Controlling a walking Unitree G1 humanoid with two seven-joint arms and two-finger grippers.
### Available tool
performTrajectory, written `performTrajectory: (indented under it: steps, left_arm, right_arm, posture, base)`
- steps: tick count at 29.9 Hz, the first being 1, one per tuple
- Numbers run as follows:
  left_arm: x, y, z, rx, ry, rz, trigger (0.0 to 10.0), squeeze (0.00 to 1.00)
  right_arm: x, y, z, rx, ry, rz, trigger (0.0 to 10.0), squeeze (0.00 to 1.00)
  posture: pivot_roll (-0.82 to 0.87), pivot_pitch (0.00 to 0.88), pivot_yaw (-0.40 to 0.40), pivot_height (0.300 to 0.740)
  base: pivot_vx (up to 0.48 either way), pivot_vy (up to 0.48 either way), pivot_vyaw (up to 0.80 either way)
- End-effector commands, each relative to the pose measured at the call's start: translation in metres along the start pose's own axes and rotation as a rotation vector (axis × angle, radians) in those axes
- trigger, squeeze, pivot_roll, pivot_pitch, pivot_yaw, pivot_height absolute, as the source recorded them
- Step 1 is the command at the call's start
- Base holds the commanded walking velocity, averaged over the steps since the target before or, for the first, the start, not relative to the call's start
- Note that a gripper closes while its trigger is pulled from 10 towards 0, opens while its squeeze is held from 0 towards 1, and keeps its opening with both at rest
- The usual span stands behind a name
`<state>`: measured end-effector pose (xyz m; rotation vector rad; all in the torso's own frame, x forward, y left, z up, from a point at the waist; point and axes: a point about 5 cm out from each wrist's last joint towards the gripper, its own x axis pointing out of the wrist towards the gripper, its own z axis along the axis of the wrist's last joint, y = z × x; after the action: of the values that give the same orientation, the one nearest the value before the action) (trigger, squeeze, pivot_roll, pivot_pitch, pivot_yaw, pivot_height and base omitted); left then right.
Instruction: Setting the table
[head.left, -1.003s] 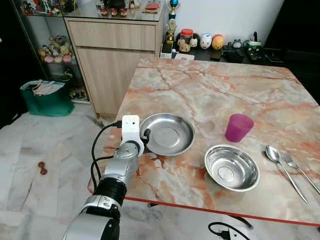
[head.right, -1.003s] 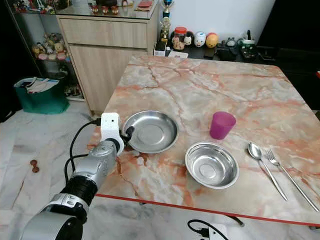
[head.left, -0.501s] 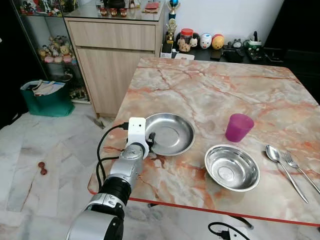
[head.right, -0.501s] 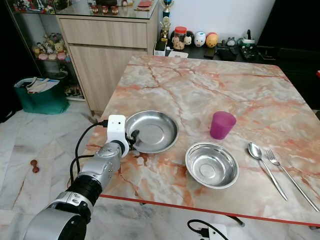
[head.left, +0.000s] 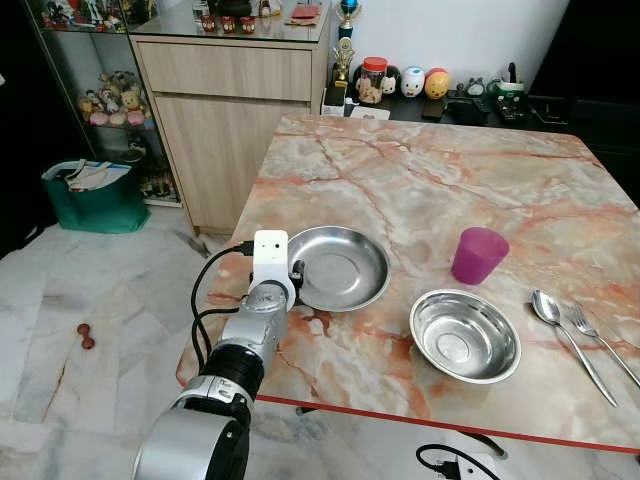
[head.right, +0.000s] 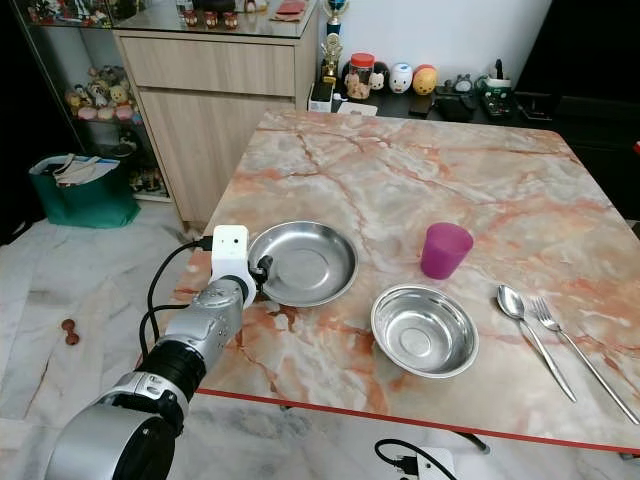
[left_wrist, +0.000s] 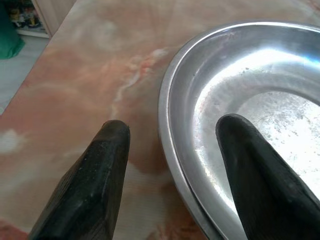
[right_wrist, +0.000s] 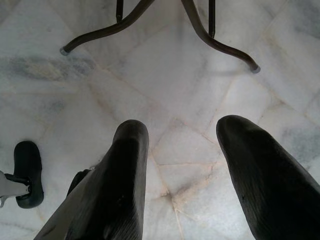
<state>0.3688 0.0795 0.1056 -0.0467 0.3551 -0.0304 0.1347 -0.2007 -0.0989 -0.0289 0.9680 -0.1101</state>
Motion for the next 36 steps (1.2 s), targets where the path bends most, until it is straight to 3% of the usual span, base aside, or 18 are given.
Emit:
performTrajectory:
  steps: [1,17,18,19,20,21,22,36]
  left_arm:
    - [0.001,-0.003,0.002,0.009,0.005,0.004,10.0,0.0]
    - [0.001,-0.008,-0.009,-0.053,0.049,0.001,10.0,0.0]
    - [0.001,-0.008,-0.009,-0.052,0.05,0.001,6.0,0.0]
    - [0.001,-0.008,-0.009,-0.051,0.053,0.0,4.2,0.0]
    - [0.001,-0.008,-0.009,-0.05,0.054,0.0,1.3,0.0]
    - [0.001,-0.008,-0.009,-0.05,0.054,0.0,1.3,0.0]
    - [0.001,-0.008,-0.009,-0.049,0.055,0.0,0.0,0.0]
    - [0.001,-0.009,-0.01,-0.011,0.064,-0.02,0.0,0.0]
  right_arm:
    - [0.0,-0.001,0.001,0.002,0.001,-0.003,10.0,0.0]
    - [0.0,-0.002,0.0,0.01,0.001,-0.013,10.0,0.0]
    - [0.0,-0.002,0.0,0.01,0.001,-0.013,10.0,0.0]
    - [0.0,-0.002,0.0,0.009,0.001,-0.012,10.0,0.0]
    - [0.0,-0.002,0.0,0.009,0.001,-0.011,10.0,0.0]
    - [0.0,-0.002,0.0,0.009,0.001,-0.011,10.0,0.0]
    - [0.0,-0.001,0.0,0.008,0.001,-0.01,10.0,0.0]
    - [0.0,-0.001,0.0,0.01,0.003,-0.005,10.0,0.0]
  posture:
    - [0.12,0.0,-0.062,0.731]
    - [0.12,0.0,-0.062,0.731]
    - [0.12,0.0,-0.062,0.731]
    - [0.12,0.0,-0.061,0.731]
    - [0.12,0.0,-0.061,0.731]
    - [0.12,0.0,-0.061,0.731]
    - [0.12,0.0,-0.061,0.731]
    - [0.12,0.0,-0.056,0.731]
  base:
    - [0.0,0.0,0.0]
    - [0.0,0.0,0.0]
    - [0.0,0.0,0.0]
    - [0.0,0.0,0.0]
    - [0.0,0.0,0.0]
    - [0.0,0.0,0.0]
    - [0.0,0.0,0.0]
    - [0.0,0.0,0.0]
